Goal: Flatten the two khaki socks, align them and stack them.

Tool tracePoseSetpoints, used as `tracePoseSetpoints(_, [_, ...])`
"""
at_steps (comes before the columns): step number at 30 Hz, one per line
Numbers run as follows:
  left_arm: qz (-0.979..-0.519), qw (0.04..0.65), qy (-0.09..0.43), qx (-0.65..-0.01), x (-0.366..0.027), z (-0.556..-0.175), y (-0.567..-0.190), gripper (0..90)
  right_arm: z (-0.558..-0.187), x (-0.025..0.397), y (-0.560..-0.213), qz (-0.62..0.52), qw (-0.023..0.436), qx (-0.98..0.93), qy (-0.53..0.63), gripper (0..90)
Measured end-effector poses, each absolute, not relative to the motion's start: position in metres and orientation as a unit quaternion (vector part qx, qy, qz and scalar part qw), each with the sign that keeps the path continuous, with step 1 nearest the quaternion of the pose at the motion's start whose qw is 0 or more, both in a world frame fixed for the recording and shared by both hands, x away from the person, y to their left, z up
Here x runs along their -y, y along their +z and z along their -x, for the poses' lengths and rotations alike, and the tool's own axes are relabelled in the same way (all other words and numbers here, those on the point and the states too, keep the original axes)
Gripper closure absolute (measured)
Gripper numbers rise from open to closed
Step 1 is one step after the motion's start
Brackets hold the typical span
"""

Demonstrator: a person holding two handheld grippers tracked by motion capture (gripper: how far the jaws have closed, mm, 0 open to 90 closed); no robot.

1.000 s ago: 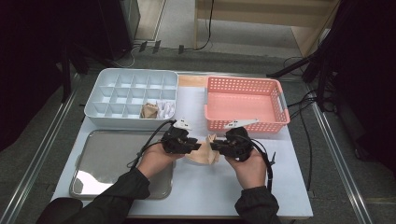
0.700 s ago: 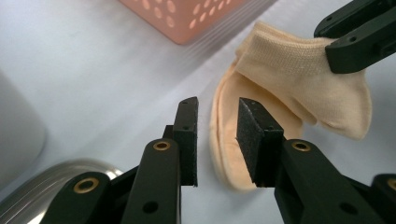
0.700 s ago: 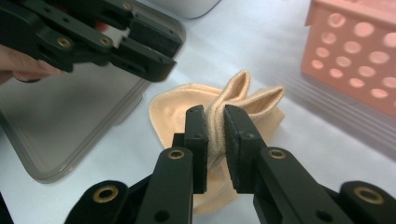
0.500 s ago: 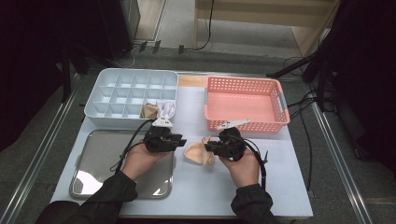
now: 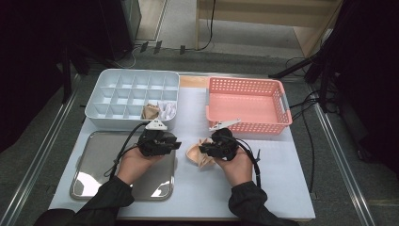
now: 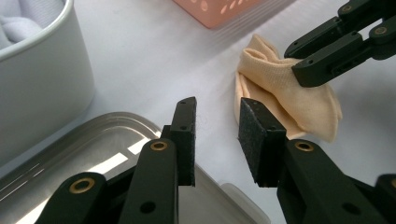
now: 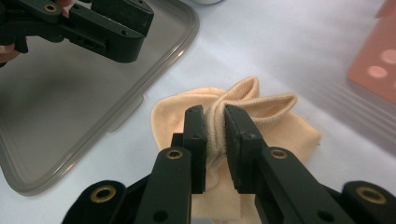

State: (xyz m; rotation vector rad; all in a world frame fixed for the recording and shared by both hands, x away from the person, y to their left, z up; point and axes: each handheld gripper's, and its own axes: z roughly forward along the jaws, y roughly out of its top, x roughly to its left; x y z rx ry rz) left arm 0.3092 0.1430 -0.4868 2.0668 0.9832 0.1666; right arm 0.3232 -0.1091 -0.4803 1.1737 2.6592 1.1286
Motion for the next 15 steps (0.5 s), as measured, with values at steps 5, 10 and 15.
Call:
tracePoseSetpoints(5, [-0.821, 0.408, 0.067, -0.394, -0.146, -0.307, -0.488, 68.3, -0.325, 0.103, -0.483, -0.367, 0.008, -0.857, 0.361, 76.9])
tracePoseSetpoints(10, [-0.820, 0.409, 0.067, -0.394, -0.146, -0.307, -0.489, 68.1, -0.322, 0.103, -0.475, -0.355, 0.014, -0.851, 0.386, 68.3])
tracePoseSetpoints(15, [-0.820, 0.409, 0.068, -0.396, -0.146, -0.307, -0.489, 67.8, -0.317, 0.112, -0.462, -0.354, 0.026, -0.838, 0.413, 70.2])
